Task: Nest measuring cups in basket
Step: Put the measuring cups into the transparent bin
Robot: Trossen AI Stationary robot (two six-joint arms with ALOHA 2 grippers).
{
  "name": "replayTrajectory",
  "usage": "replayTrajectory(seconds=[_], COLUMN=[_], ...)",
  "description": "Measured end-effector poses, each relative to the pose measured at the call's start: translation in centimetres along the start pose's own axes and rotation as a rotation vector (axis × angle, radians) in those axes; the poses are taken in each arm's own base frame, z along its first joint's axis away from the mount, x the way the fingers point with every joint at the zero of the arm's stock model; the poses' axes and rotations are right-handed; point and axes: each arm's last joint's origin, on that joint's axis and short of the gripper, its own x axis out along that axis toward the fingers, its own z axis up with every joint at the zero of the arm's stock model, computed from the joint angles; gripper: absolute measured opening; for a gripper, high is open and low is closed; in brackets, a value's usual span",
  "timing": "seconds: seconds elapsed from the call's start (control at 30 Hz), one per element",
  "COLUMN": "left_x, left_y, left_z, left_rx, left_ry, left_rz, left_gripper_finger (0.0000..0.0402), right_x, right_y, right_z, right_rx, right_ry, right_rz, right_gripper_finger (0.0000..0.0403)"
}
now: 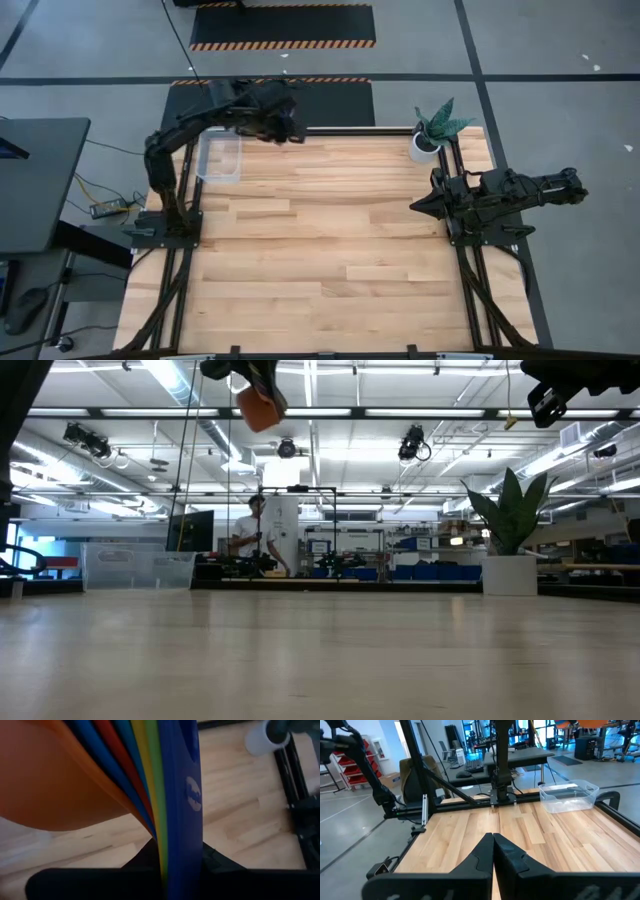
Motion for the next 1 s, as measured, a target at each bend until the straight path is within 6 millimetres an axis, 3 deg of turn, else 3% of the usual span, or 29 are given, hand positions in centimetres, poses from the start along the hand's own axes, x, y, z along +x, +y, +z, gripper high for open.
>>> replayTrajectory(seconds=[0.4,0.6,0.7,0.83,1.0], left_x=[-3.8,-4.2,-3.2,-0.2,1.2], left_y=[3.1,3.3,3.0,2.3,3.9], left_z=[1.0,0.9,0.2,-0.7,-1.6], left_rx=[0.025,0.040,0.064,0.105,0.104], left_ry=[-0.077,-0.084,-0.059,0.001,0.050], left_rz=[-0.048,-0.055,-0.018,0.041,0.065], left_gripper_finger=[0.0046,0.0046,0.0046,0.0046,0.0045], right_x=[0.0,0.0,0.0,0.0,0.0], right_y=[0.1,0.1,0.1,0.1,0.1], right_z=[0.4,0.5,0.5,0.5,0.5], right_rx=[0.005,0.012,0.027,0.027,0.027], right_ry=[-0.042,-0.053,-0.053,-0.052,-0.052], right_rz=[0.006,0.008,0.009,0.009,0.009], right_gripper_finger=[0.0016,0.0016,0.0016,0.0016,0.0016])
